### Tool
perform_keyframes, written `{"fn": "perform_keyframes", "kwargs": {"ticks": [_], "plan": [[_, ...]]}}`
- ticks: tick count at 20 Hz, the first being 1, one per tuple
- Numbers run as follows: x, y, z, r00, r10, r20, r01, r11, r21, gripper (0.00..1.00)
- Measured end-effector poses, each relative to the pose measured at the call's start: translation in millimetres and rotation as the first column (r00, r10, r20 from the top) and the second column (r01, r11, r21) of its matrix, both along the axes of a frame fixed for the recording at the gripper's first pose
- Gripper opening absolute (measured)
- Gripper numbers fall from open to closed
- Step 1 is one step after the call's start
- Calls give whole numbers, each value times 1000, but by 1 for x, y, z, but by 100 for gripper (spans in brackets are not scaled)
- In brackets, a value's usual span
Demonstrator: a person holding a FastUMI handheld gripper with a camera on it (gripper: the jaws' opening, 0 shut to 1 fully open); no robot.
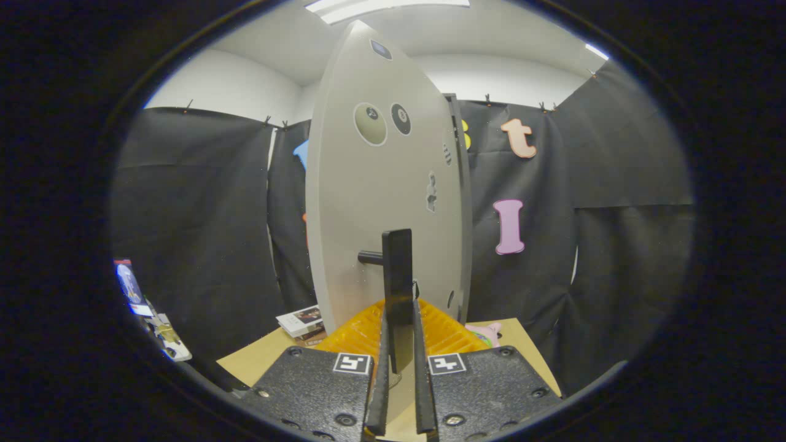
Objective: Open the shoe cabinet door, grab the shoes and put them into the shoe cabinet, then close the shoe cabinet door.
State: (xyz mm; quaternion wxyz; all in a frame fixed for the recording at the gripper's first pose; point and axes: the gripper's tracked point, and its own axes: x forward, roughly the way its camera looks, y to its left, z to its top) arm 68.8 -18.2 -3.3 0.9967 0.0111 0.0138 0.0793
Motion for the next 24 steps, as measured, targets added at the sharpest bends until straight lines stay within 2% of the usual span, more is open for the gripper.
{"fn": "perform_keyframes", "kwargs": {"ticks": [4,6,8,11,13,15,16,18,21,22,23,24], "plan": [[2,-30,3,991,-130,35,130,992,2,15],[1,-53,7,976,-210,59,211,977,-22,10],[-1,-74,16,958,-266,111,273,961,-53,9],[-1,-82,9,971,-223,90,225,974,-9,4],[-10,-103,8,961,-261,86,262,965,1,5],[-26,-122,10,937,-333,105,334,943,12,6],[-35,-122,11,934,-339,117,339,941,21,6],[-49,-103,9,953,-276,126,275,961,32,5],[-68,-85,3,969,-212,127,209,977,41,11],[-71,-78,0,973,-192,130,189,981,34,18],[-73,-66,-4,977,-171,131,169,985,24,27],[-75,-57,-10,980,-156,125,155,988,10,49]]}}
